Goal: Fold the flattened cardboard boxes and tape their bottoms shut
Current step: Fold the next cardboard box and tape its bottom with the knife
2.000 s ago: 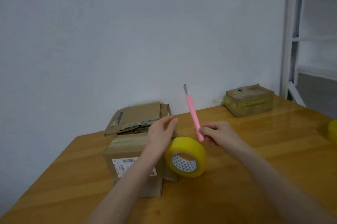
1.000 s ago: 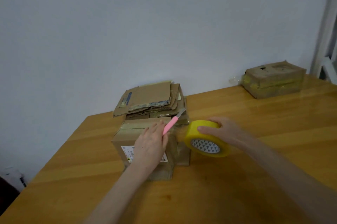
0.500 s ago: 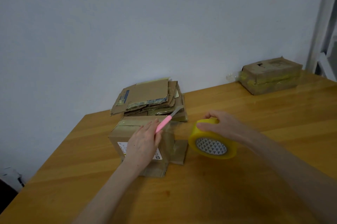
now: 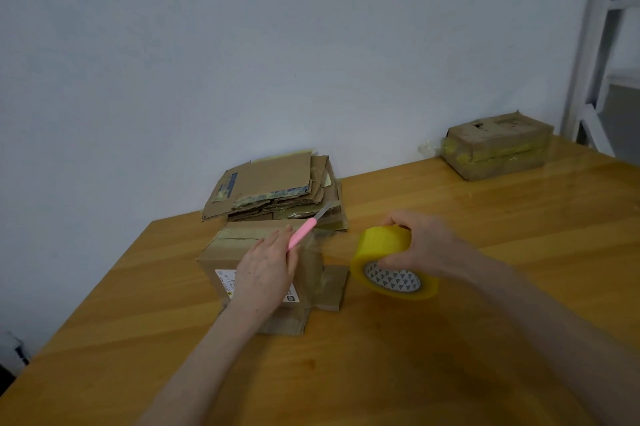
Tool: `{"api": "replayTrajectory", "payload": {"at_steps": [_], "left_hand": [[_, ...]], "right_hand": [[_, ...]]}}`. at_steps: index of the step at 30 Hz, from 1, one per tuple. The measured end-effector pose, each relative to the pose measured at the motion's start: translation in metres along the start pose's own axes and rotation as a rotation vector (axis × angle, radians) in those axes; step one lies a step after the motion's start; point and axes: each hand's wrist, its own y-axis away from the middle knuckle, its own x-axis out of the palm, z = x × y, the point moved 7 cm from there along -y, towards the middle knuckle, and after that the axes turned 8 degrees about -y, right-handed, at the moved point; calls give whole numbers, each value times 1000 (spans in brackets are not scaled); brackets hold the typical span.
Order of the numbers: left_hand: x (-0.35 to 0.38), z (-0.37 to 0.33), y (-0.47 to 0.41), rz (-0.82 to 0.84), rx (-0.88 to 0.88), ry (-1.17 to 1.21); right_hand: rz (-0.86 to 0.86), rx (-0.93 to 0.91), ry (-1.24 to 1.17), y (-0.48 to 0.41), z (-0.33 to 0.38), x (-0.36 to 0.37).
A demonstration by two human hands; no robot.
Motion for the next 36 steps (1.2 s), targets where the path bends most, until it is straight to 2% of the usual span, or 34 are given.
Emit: {"api": "replayTrajectory", "payload": {"at_steps": [6, 10, 12, 14, 16, 20, 28, 36], "left_hand": [[0, 2, 1, -3, -1, -13], [-5, 4, -5, 52, -92, 211], [-18, 10, -7, 2, -146, 322], [-38, 14, -4, -128, -108, 206], [-52, 11, 2, -166, -69, 65], [-47, -2, 19, -2, -8, 33], [-49, -17, 22, 51, 33, 42], [-39, -21, 9, 141, 21, -90]], "right_hand": [[-43, 51, 117, 1, -2, -5], [-115, 68, 93, 4, -3, -3], [-154, 71, 58, 5, -2, -5], [-169, 78, 43, 6, -3, -7], [-168, 97, 39, 6, -5, -7], [-172, 122, 45, 4, -3, -4], [-142, 102, 35, 7, 1, -3], [-108, 110, 45, 7, 2, -1]]}}
